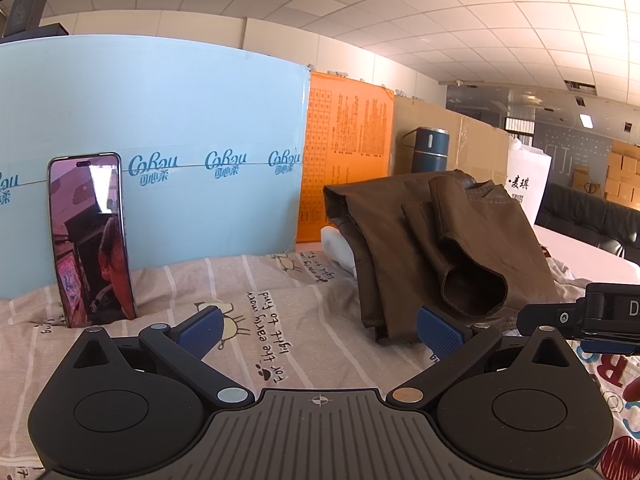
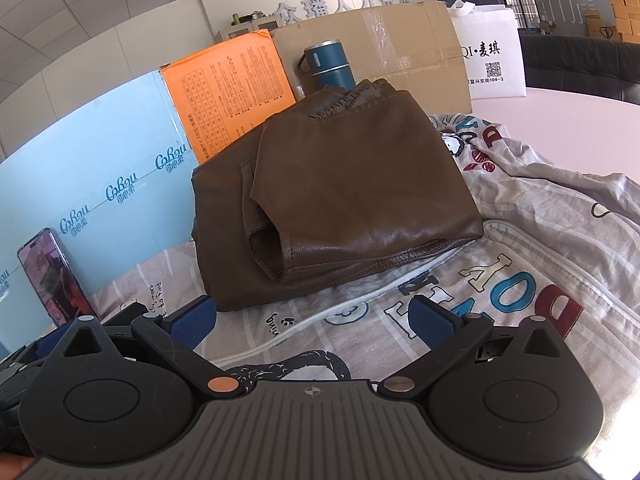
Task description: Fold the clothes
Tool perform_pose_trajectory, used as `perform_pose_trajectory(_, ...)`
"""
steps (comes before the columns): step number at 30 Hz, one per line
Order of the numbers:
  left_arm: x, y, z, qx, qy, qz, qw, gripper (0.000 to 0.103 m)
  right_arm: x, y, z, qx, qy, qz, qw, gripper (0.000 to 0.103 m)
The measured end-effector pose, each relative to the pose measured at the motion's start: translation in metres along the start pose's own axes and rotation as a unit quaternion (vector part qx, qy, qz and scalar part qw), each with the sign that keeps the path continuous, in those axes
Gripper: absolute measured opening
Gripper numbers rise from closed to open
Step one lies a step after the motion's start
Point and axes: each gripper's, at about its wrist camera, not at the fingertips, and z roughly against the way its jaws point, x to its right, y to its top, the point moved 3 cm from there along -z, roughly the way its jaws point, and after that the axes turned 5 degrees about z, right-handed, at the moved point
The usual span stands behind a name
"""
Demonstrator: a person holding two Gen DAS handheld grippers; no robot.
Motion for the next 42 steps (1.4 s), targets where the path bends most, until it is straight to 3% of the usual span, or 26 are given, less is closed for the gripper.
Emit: perform_pose_trajectory(42, -0.0037, 0.003, 0.0006, -0.009, -0.01, 0.021, 0.9997, 0.103, -0.0003, 0.0001, 0.0026, 0.002, -0.003, -0.001, 1.0, 0.103)
